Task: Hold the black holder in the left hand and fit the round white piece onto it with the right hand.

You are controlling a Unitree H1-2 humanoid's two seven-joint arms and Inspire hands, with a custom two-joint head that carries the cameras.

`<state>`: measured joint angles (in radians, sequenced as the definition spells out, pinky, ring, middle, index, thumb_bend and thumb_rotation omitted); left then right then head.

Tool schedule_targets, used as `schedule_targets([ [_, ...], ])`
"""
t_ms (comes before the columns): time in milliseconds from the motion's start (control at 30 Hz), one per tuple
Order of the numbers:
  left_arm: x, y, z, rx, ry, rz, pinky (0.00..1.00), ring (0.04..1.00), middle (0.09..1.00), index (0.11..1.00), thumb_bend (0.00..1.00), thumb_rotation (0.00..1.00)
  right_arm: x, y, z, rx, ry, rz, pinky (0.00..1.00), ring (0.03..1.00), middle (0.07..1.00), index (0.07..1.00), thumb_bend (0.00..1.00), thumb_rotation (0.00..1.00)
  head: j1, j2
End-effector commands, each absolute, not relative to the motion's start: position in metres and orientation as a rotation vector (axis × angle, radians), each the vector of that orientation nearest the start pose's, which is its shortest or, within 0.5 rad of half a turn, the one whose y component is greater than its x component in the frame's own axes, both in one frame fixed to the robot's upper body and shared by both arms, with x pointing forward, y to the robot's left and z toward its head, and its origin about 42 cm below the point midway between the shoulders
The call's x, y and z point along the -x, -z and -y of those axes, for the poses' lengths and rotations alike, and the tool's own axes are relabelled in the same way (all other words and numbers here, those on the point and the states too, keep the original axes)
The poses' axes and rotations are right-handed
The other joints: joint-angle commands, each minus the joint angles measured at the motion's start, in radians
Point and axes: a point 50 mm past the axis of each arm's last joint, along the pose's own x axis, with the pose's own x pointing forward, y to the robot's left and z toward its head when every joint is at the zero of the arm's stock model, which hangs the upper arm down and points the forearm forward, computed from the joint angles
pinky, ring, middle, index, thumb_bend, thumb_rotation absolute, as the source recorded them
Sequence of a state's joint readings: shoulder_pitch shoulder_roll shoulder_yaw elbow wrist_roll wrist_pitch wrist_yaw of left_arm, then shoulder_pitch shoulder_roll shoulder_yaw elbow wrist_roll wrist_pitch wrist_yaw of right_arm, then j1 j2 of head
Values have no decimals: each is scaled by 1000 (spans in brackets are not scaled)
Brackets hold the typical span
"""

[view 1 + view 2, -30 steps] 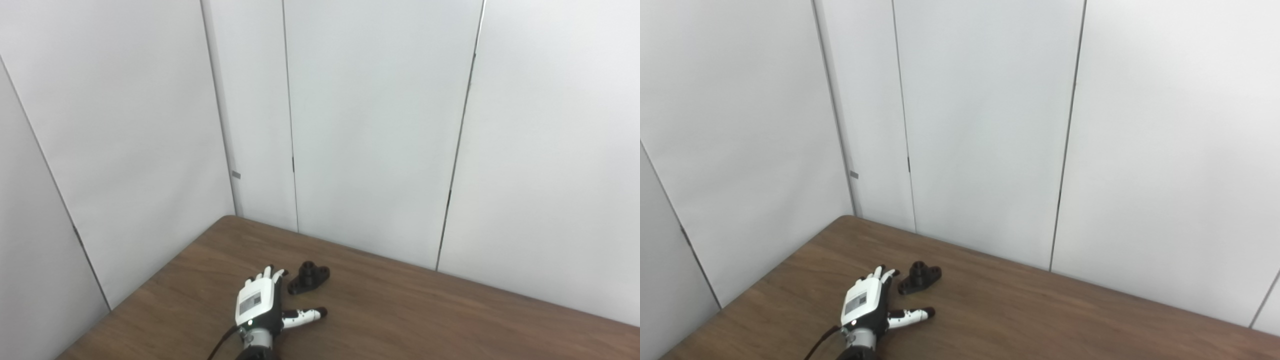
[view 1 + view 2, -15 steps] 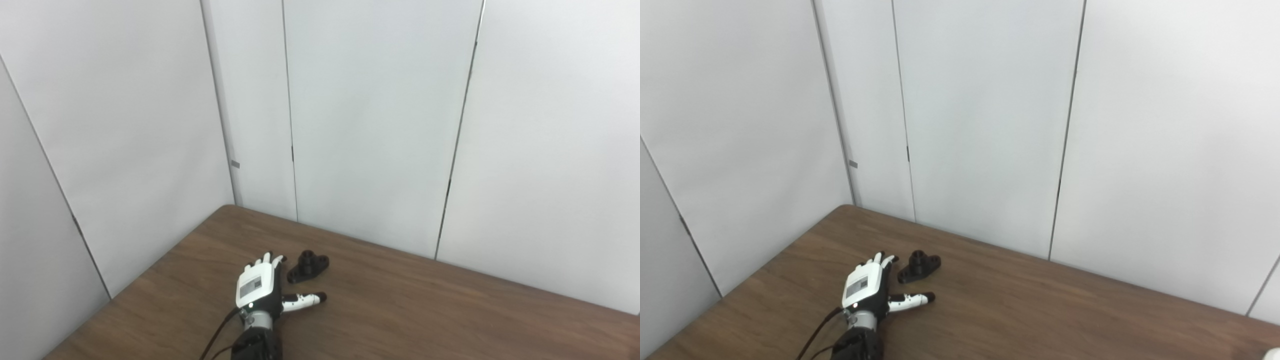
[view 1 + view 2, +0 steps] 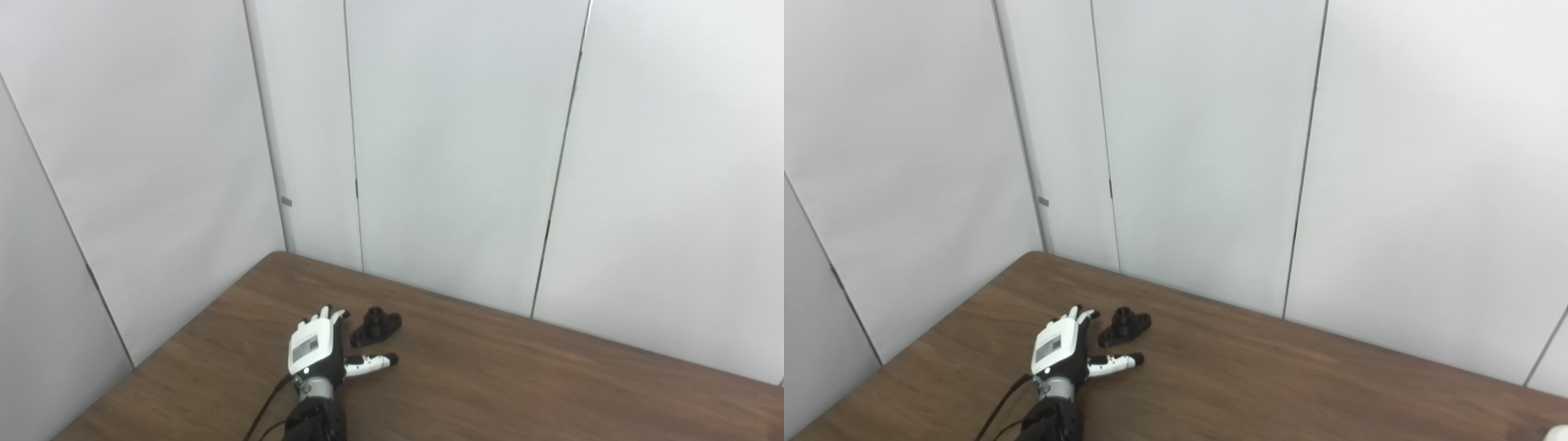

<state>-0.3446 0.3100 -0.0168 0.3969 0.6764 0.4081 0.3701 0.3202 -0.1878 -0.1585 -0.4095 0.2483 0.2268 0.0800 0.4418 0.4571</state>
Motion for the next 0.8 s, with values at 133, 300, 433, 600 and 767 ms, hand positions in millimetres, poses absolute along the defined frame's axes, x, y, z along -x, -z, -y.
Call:
schedule_targets([
  [133, -398, -131, -350, -1050, -575, -185, 1000, 941, 953, 769, 842, 207, -161, -125, 315, 23, 86, -169, 730, 924, 1000, 1000, 567, 819, -13, 2],
  [300, -400, -124, -348, -1033, -619, -142, 976, 901, 878, 563, 656, 65, -159, -124, 315, 3, 84, -155, 726, 923, 1000, 999, 551, 803, -22, 7],
  [433, -400, -121, -345, -1016, -636, -115, 916, 885, 847, 487, 522, 45, -157, -124, 317, -1, 79, -151, 755, 933, 1000, 1000, 543, 793, -25, 12],
  [600, -401, -121, -344, -1044, -625, -109, 863, 873, 835, 483, 518, 44, -158, -125, 317, -16, 84, -149, 755, 936, 1000, 996, 551, 784, -28, 15],
  [767, -399, -122, -342, -1071, -591, -106, 835, 873, 835, 483, 517, 44, -160, -124, 317, -18, 84, -144, 740, 927, 1000, 994, 569, 789, -32, 15],
])
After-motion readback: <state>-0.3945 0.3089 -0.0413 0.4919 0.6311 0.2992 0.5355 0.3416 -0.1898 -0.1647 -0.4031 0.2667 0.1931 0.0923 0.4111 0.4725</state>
